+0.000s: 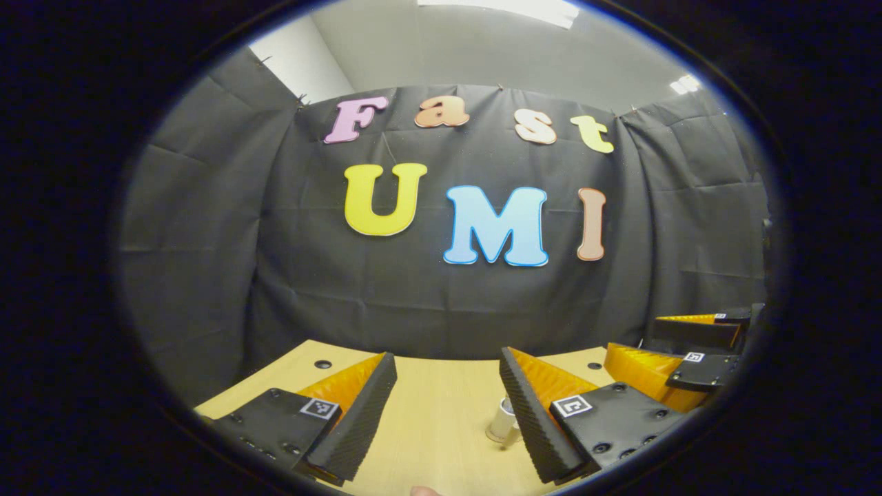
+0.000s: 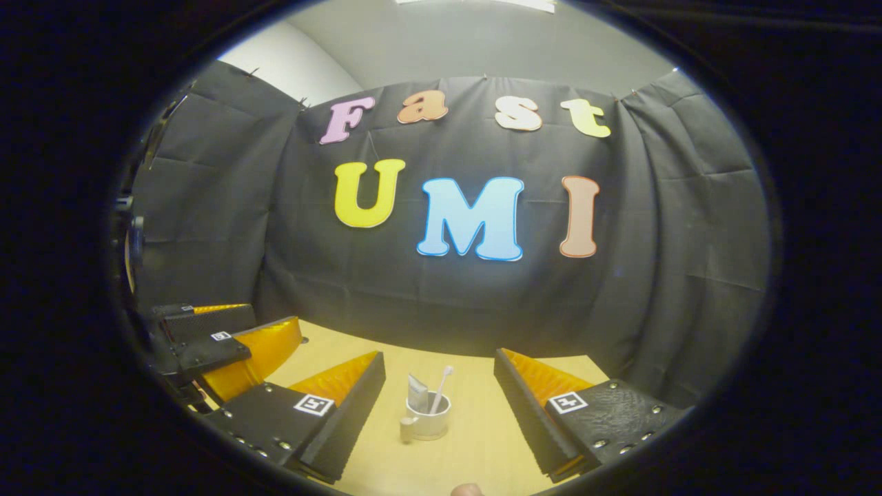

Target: Put the toothbrush and toothpaste on the desktop into the cup, then pick up the cup and place it on the coaster on the desktop.

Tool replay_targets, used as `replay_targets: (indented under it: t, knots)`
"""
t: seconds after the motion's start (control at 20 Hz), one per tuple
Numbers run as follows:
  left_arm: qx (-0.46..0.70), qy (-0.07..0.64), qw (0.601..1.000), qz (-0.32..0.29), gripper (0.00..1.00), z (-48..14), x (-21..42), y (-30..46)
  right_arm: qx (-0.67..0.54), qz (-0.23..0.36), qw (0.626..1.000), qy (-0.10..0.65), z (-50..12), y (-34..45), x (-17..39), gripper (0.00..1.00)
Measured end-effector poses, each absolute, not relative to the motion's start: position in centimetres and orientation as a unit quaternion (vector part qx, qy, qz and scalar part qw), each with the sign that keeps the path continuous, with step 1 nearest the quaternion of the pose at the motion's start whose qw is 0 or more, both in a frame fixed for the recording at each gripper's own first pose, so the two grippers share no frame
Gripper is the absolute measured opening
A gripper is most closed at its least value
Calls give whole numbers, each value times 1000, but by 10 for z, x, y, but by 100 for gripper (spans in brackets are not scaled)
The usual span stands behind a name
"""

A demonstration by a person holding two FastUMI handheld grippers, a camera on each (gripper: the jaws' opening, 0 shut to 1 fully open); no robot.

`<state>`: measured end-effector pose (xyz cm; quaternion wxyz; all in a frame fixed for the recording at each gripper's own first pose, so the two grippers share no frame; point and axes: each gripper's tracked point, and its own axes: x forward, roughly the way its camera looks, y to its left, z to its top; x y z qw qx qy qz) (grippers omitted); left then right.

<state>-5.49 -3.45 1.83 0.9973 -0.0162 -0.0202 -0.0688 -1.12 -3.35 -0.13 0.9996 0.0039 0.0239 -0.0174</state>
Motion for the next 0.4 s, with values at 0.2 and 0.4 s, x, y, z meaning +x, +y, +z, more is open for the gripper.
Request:
replay_targets:
  t: [0.2, 0.4]
  knots:
    - [-12, -15, 997, -70, 92, 14, -56, -39, 7, -32, 999, 19, 4, -42, -21, 97]
    - [-2, -23, 997, -69, 96, 19, -61, -38, 14, -39, 999, 17, 5, -44, -25, 97]
